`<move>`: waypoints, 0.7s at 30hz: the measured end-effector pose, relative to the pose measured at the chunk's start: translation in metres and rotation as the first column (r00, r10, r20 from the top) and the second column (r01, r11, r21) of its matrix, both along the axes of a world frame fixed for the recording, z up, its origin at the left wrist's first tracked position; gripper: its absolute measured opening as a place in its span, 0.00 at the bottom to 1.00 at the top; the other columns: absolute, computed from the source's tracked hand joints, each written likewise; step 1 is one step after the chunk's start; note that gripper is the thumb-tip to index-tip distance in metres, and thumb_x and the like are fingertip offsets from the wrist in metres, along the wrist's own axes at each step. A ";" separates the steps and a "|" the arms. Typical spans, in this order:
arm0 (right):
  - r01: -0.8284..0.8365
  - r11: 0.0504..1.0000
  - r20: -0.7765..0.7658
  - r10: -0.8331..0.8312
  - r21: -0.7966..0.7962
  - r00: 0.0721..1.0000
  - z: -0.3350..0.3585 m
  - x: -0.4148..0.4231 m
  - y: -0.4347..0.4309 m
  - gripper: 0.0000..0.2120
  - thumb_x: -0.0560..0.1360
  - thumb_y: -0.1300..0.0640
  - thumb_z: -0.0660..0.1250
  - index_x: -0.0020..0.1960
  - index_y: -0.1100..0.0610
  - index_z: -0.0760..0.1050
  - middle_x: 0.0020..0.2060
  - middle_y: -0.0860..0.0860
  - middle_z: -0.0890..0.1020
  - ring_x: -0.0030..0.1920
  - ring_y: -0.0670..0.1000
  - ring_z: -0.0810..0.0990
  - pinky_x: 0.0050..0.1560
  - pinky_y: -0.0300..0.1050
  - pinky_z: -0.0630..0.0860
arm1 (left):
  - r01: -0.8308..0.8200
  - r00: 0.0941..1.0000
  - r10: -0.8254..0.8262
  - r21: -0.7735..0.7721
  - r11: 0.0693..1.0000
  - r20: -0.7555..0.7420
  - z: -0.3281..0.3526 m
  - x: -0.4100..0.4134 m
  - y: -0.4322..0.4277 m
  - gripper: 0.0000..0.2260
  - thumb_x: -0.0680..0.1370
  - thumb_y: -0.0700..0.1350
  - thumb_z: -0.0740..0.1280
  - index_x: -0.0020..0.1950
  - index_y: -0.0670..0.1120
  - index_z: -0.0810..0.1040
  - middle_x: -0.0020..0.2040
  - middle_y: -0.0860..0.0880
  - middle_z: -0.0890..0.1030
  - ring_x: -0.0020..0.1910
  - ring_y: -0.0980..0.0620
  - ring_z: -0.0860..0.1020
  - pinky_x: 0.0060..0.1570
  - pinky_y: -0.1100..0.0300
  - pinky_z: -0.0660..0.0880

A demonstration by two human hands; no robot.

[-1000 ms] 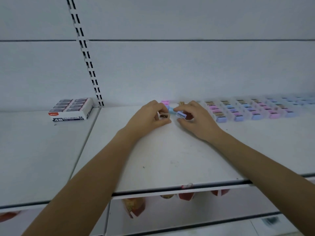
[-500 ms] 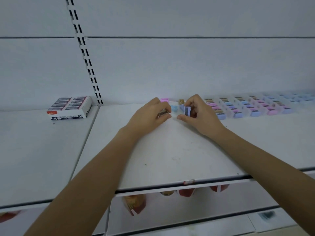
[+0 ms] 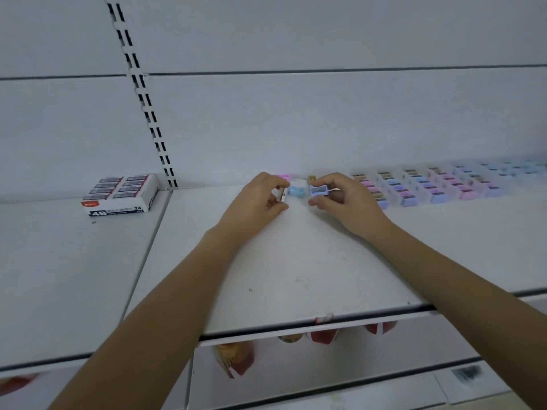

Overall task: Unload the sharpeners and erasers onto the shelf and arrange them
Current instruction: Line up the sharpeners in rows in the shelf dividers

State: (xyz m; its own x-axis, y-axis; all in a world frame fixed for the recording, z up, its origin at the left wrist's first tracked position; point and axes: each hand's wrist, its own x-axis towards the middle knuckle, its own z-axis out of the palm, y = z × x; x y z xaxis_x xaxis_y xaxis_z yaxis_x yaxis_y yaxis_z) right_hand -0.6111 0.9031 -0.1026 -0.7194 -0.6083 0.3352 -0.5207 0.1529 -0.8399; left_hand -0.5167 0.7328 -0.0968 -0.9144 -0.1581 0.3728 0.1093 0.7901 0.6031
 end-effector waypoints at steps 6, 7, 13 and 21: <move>0.040 0.999 -0.313 -0.042 -0.014 0.949 0.010 0.001 0.009 0.08 0.71 0.66 0.70 0.49 0.61 0.78 0.45 0.54 0.76 0.40 0.48 0.76 0.44 0.35 0.73 | -0.091 0.986 0.092 0.019 0.996 -0.142 0.015 0.003 0.012 0.14 0.71 0.40 0.72 0.47 0.45 0.67 0.37 0.57 0.75 0.36 0.52 0.77 0.41 0.62 0.73; 0.027 1.000 -0.341 -0.028 -0.009 0.940 0.012 0.000 0.013 0.08 0.71 0.66 0.70 0.49 0.61 0.78 0.44 0.54 0.76 0.40 0.47 0.76 0.44 0.34 0.73 | -0.094 0.985 0.091 -0.007 0.996 -0.149 0.019 0.003 0.016 0.13 0.71 0.40 0.72 0.49 0.45 0.68 0.37 0.57 0.74 0.37 0.50 0.77 0.42 0.60 0.73; 0.003 0.999 -0.382 0.017 0.052 0.924 0.017 -0.015 0.079 0.08 0.71 0.63 0.71 0.50 0.60 0.80 0.41 0.49 0.76 0.39 0.40 0.75 0.44 0.32 0.71 | -0.093 0.992 0.079 -0.146 0.985 -0.099 0.035 -0.012 0.064 0.07 0.75 0.51 0.67 0.47 0.48 0.75 0.37 0.54 0.75 0.34 0.59 0.73 0.38 0.58 0.71; 0.112 0.988 -0.397 -0.059 0.111 0.916 0.024 -0.052 0.227 0.08 0.70 0.61 0.71 0.50 0.59 0.80 0.41 0.49 0.78 0.38 0.43 0.75 0.42 0.30 0.71 | -0.101 0.994 0.085 -0.270 0.957 -0.070 0.046 -0.068 0.197 0.17 0.75 0.58 0.64 0.40 0.46 0.66 0.28 0.54 0.67 0.35 0.48 0.70 0.31 0.57 0.60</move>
State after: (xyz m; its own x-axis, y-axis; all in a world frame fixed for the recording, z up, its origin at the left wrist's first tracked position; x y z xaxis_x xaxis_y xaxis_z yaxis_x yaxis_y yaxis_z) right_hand -0.6628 1.1304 -0.0789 -0.5978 -0.6071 0.5236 -0.7835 0.3041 -0.5419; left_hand -0.5851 0.9301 -0.0511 -0.8763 -0.1268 0.4647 0.0550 0.9321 0.3580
